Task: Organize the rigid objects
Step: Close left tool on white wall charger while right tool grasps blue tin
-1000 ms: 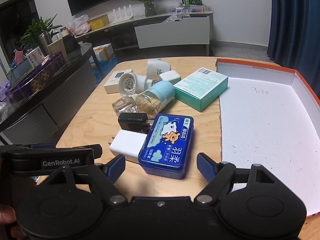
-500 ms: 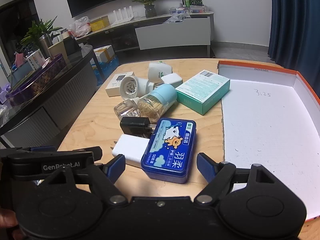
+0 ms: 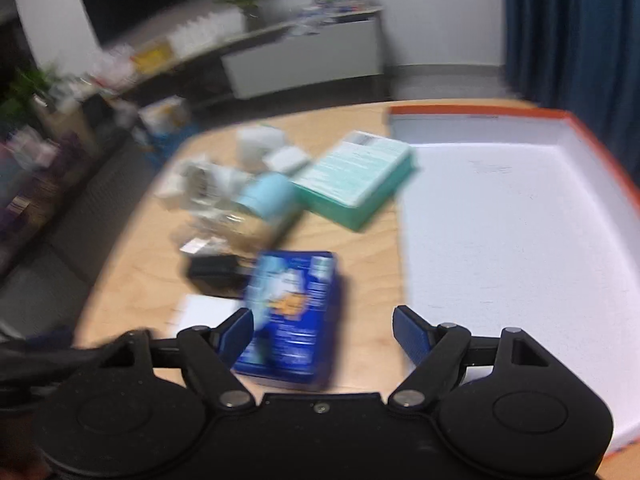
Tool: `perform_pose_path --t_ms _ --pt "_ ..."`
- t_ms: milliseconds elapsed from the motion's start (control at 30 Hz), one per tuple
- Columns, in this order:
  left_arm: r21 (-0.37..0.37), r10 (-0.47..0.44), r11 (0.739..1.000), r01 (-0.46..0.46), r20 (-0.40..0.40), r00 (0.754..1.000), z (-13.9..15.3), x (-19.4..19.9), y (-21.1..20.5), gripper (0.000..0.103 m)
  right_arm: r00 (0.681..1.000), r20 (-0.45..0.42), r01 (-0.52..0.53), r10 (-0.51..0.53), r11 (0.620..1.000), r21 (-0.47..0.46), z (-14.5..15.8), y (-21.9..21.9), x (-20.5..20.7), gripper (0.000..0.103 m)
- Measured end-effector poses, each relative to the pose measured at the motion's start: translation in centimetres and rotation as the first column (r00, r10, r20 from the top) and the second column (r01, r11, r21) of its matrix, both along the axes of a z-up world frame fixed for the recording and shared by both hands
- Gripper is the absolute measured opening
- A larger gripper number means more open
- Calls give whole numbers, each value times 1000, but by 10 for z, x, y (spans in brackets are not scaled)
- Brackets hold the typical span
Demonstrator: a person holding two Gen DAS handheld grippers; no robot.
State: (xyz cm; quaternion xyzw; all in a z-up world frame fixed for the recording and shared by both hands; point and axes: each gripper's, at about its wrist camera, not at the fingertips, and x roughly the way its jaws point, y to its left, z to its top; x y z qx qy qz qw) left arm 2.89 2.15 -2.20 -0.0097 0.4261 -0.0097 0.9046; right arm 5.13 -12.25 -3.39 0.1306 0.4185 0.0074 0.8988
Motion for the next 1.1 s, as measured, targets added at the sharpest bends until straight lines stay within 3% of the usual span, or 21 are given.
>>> perform_pose_path --t_ms 167,300,433,600,767,1000,1100 --pt "30 27 999 -27 -12 1000 -4 2 6 103 997 -53 -61 57 996 -63 -7 23 13 92" --pt "-13 20 1000 -20 -17 1000 -4 1 11 103 995 -77 48 -58 991 -123 -15 10 15 92" --pt "-29 -29 999 29 -8 1000 -4 2 -2 103 995 -71 66 -71 995 -74 -11 -11 13 92" --pt "-35 -95 995 94 -6 996 -9 6 -29 103 996 -38 75 -79 992 -105 -4 -22 8 92" --pt "3 -126 992 126 8 992 -18 11 -49 103 998 -33 47 -49 996 -79 -2 -26 7 92" --pt "24 -193 981 192 52 980 -26 5 -56 67 999 -43 -31 28 996 -81 -7 -18 11 92" --pt "12 -187 982 187 60 981 -26 6 -53 66 995 -57 -84 78 992 -94 -12 -10 16 89"
